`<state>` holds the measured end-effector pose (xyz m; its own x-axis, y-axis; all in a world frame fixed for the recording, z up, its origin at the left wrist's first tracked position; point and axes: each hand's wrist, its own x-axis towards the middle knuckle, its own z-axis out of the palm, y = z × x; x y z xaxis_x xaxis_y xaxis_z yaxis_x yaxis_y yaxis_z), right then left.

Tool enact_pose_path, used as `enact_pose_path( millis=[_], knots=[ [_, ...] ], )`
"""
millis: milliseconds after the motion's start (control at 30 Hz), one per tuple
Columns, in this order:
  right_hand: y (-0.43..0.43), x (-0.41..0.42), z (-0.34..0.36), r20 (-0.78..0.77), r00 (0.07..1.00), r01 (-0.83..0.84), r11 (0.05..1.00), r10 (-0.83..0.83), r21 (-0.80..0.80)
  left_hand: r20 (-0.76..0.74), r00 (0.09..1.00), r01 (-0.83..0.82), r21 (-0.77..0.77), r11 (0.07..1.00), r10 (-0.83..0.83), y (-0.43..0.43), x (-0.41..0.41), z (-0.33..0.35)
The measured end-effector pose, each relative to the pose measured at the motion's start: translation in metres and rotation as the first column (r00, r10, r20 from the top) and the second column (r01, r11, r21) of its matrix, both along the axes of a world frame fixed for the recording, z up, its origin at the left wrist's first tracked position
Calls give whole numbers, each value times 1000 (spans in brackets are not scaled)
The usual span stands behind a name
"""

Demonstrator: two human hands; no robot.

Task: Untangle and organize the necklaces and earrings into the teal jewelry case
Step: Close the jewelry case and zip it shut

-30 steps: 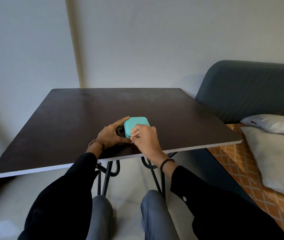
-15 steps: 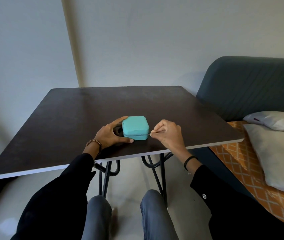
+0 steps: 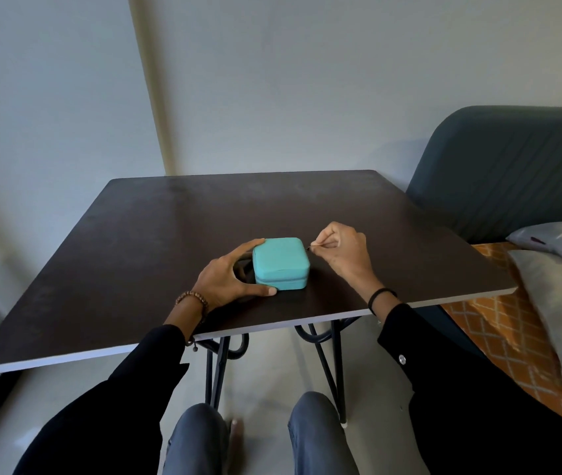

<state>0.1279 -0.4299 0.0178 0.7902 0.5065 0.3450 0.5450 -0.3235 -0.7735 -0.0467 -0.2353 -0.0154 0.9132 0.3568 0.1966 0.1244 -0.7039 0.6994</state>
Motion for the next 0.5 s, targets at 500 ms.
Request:
enact_pose_path(
  millis=[500],
  knots=[
    [45, 7, -5, -72, 996, -66, 995, 61, -75, -40, 999, 21, -50, 999, -23, 2, -2, 0]
  ],
)
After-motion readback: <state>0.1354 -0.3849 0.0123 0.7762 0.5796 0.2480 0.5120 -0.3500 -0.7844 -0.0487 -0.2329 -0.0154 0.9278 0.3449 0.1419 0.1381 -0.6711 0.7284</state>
